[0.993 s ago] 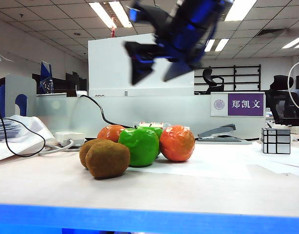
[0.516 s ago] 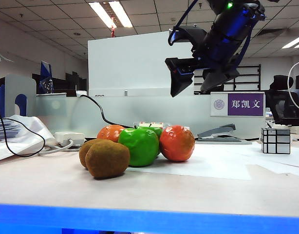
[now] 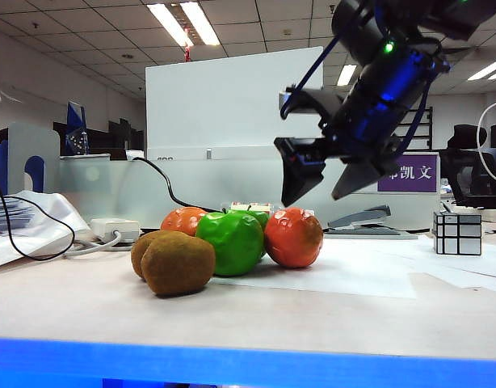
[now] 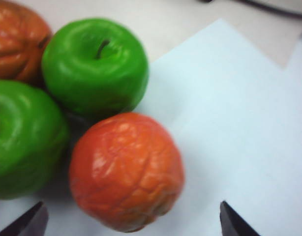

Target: Put the same fruits together.

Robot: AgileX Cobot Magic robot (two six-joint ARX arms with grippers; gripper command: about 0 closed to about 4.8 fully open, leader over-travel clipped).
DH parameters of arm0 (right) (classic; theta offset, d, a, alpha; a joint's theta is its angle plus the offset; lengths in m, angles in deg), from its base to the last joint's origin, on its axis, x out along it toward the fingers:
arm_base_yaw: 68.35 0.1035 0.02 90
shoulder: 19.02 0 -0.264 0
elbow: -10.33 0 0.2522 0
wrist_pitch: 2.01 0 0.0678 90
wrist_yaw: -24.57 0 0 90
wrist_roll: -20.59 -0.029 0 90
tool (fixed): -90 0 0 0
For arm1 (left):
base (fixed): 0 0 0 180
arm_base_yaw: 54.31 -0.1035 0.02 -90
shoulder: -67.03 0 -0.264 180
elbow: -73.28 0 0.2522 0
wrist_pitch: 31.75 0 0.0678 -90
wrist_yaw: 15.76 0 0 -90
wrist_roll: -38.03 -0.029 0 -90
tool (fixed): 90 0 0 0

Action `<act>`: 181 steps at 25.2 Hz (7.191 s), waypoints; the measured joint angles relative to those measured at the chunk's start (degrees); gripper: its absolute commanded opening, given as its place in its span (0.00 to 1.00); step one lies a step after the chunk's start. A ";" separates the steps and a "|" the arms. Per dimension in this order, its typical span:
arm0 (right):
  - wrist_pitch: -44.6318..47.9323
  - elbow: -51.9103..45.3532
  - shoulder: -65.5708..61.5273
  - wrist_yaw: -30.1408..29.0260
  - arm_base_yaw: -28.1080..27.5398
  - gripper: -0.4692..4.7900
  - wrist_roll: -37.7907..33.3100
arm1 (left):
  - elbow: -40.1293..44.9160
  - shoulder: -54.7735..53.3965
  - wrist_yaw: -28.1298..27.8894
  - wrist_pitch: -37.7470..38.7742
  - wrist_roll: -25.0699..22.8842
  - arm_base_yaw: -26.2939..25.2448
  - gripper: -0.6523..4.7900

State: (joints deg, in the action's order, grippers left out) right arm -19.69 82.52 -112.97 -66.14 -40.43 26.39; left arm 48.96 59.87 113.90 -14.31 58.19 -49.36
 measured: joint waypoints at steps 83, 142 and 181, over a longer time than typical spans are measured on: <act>8.94 18.08 -9.03 -9.18 0.31 0.07 -1.57 | 0.00 0.04 -5.44 5.11 -5.11 0.00 0.23; -12.02 53.59 -39.85 -11.30 3.67 0.07 2.03 | 0.00 0.07 -6.73 5.14 -5.81 0.00 0.23; -22.64 61.35 -42.16 -12.70 13.70 0.07 8.24 | 0.00 0.09 -8.35 5.20 -6.32 0.00 0.23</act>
State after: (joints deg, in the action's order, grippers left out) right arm -42.33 143.88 -155.14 -78.84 -26.72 34.63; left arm 48.96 59.96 105.55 -9.10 51.88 -49.36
